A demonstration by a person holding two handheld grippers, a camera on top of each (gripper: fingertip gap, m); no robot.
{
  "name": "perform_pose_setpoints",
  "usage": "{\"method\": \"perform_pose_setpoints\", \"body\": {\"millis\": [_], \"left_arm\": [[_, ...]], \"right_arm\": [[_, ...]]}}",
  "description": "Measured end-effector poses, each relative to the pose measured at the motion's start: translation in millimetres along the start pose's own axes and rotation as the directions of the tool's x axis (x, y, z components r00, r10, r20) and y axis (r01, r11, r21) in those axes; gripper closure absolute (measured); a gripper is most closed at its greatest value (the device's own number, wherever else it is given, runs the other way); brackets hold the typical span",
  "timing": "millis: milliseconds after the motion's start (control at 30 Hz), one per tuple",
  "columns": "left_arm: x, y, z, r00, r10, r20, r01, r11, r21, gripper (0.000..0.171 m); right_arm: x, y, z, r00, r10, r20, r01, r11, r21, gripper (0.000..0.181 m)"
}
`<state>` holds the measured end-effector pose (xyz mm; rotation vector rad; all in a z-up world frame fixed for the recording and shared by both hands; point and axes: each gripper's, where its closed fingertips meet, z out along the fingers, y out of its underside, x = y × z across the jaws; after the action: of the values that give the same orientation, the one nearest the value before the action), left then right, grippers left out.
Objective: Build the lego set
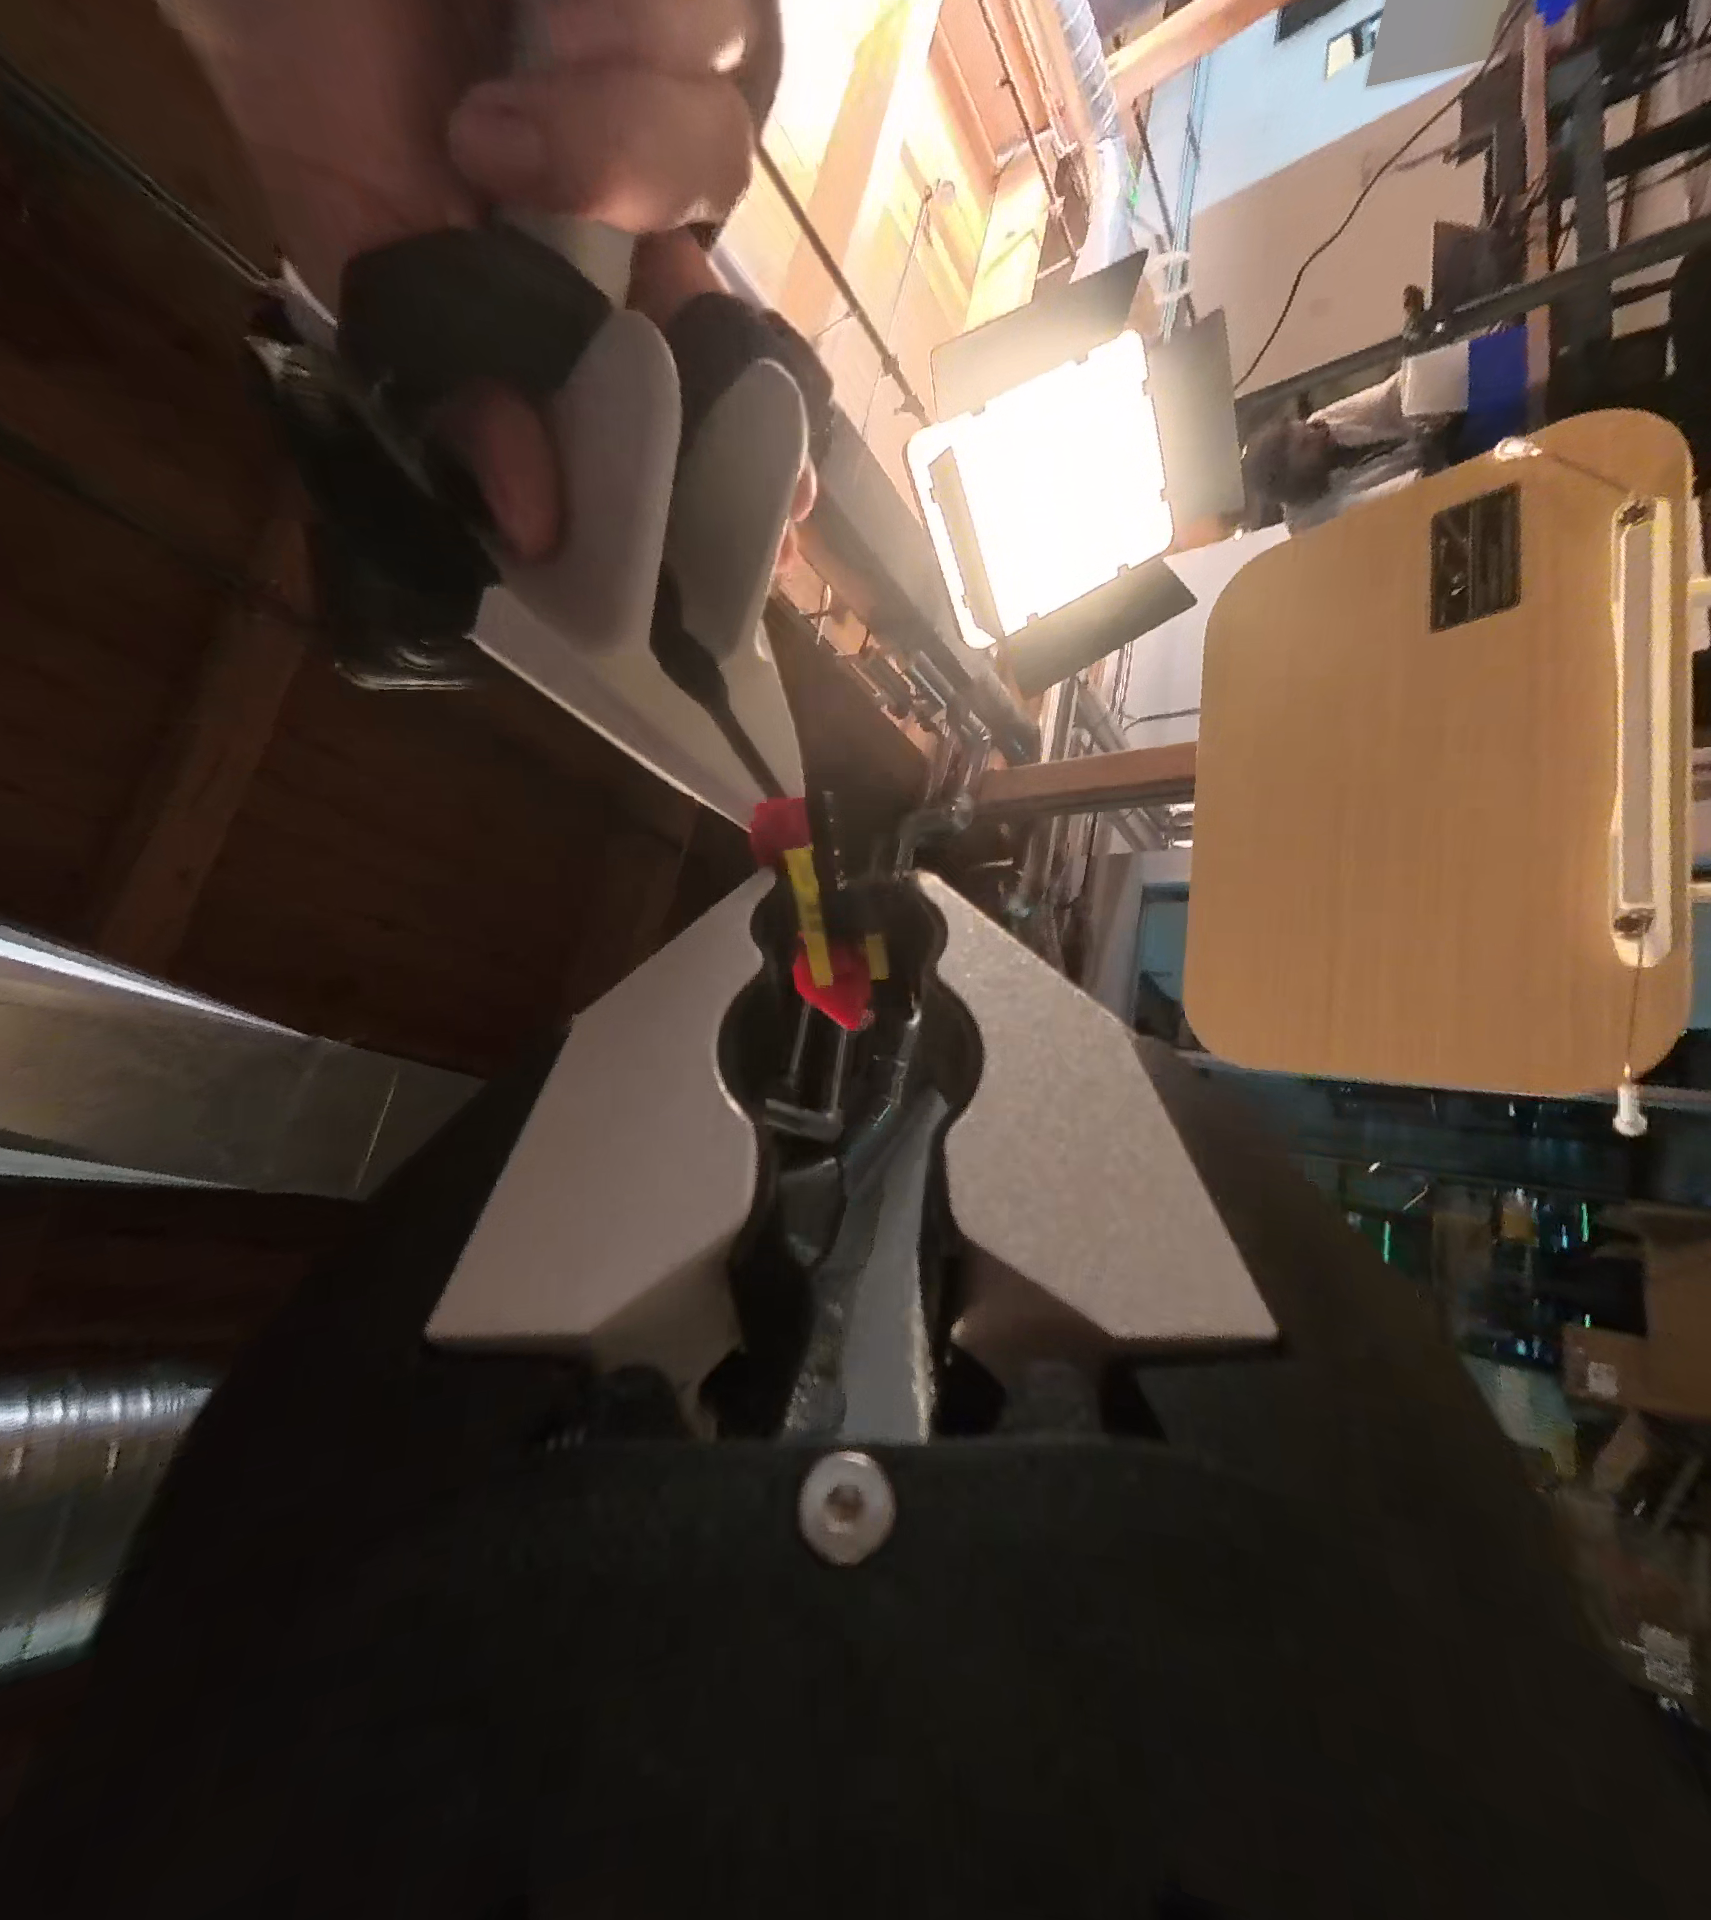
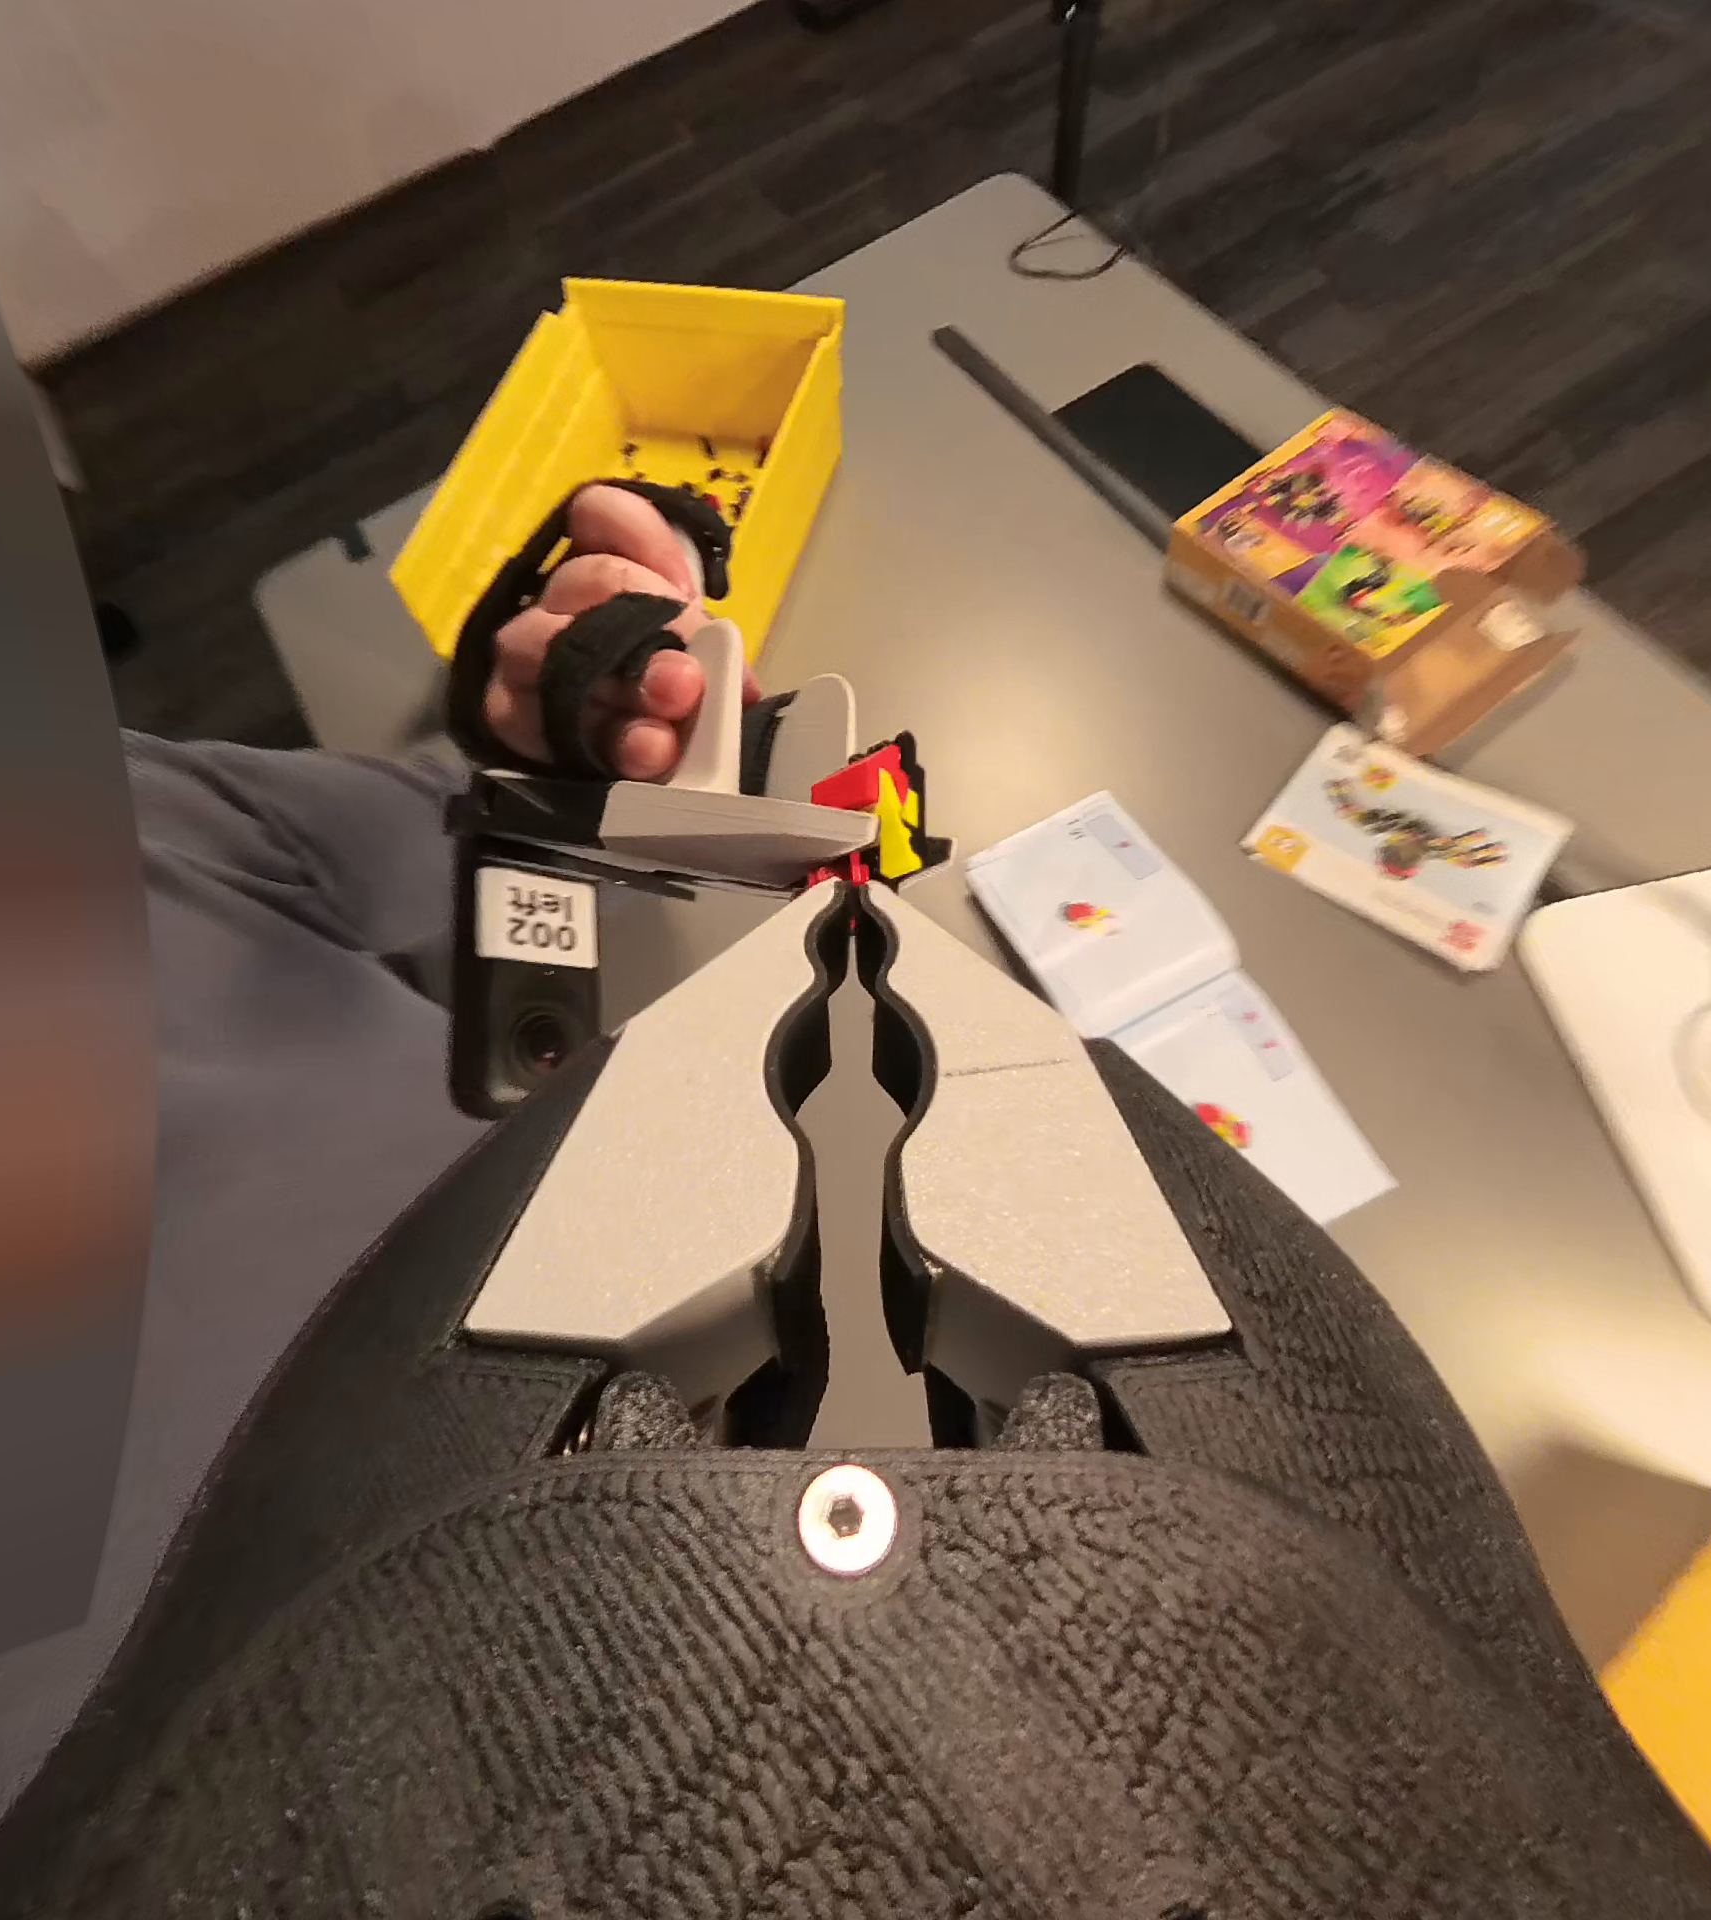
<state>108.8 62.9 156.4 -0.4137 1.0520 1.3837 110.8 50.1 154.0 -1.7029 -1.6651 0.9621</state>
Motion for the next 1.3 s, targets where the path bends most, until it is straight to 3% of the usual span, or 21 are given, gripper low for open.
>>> {"method": "perform_pose_setpoints", "body": {"millis": [433,667,800,1067,1300], "left_arm": [[-5,1,3,0.999,-0.039,0.028,0.041,0.998,-0.056,0.152],[-4,1,3,0.998,-0.056,0.035,0.058,0.997,-0.047,0.152],[-7,-1,2,0.997,-0.068,0.044,0.07,0.997,-0.035,0.152],[-6,-4,2,0.998,-0.041,0.046,0.043,0.999,-0.033,0.152],[-10,-2,1,0.995,-0.084,0.055,0.086,0.996,-0.032,0.152]], "right_arm": [[6,-8,-5,0.936,-0.287,-0.206,0.292,0.956,-0.003,0.181],[-1,-13,-9,0.937,-0.304,-0.172,0.313,0.949,0.028,0.179],[-9,-12,-10,0.969,-0.232,-0.084,0.238,0.969,0.06,0.174],[-8,-4,-3,0.987,-0.153,-0.048,0.155,0.987,0.031,0.175],[-5,-14,-10,0.921,-0.341,-0.186,0.355,0.933,0.048,0.18]]}}
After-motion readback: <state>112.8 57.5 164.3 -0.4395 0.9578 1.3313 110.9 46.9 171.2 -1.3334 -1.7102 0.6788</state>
